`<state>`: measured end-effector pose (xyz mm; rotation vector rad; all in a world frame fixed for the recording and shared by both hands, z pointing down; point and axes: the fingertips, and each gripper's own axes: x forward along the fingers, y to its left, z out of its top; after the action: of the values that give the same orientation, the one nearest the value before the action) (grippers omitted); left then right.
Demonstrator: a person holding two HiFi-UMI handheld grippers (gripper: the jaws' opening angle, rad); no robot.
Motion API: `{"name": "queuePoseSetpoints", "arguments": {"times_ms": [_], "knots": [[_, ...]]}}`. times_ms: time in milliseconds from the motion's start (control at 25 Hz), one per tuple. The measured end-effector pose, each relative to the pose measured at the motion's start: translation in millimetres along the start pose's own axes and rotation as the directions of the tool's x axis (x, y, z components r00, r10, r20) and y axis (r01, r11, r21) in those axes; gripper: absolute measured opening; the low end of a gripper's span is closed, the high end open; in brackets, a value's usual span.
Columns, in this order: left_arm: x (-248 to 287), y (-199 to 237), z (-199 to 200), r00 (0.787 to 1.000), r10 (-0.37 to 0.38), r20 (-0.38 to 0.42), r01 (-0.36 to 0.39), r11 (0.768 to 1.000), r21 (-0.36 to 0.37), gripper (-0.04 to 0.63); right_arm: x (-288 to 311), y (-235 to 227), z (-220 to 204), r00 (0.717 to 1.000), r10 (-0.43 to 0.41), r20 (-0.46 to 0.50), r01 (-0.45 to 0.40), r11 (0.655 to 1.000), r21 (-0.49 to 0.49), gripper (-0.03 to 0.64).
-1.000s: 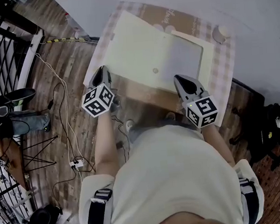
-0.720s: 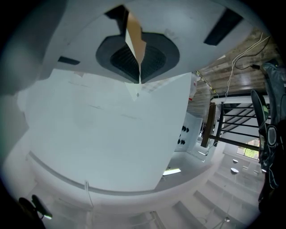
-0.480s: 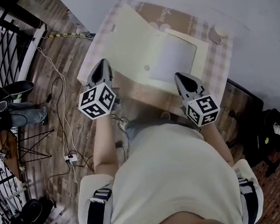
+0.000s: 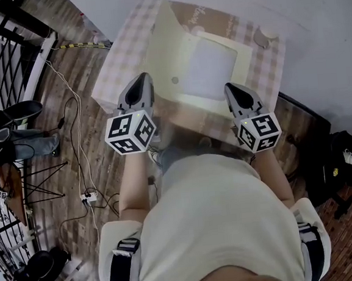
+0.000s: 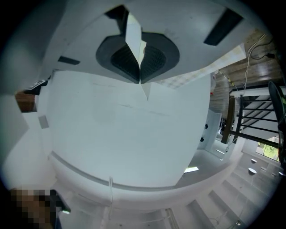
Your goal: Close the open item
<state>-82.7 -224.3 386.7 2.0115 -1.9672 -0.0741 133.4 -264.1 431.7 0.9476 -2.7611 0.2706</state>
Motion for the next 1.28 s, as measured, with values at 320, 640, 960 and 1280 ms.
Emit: {"name": "queuePoseSetpoints", "arguments": {"times_ms": [320,640,960,1280], "knots": [[-5,-68,-16,0.982,-0.175,-0.070,0.178,0.983,0.052,0.011,-31,-19,9,0.994,-0.105,0.031,0.105,0.994,0.011,0.000],[-11,-115,-41,0.943,-0.298,-0.145,0.310,0.948,0.067,0.011,-70,-17,0,0.977,-0.210,0.025,0.209,0.977,0.045,0.000],[-13,-156,-88,0.898,-0.377,-0.225,0.404,0.911,0.086,0.015,-96,-22,-24,0.956,-0.295,0.006,0.294,0.955,0.041,0.000],[2,-194,-132,0.848,-0.419,-0.325,0.470,0.878,0.094,0.021,-101,-47,-20,0.948,-0.319,0.014,0.319,0.948,0.007,0.000]]}}
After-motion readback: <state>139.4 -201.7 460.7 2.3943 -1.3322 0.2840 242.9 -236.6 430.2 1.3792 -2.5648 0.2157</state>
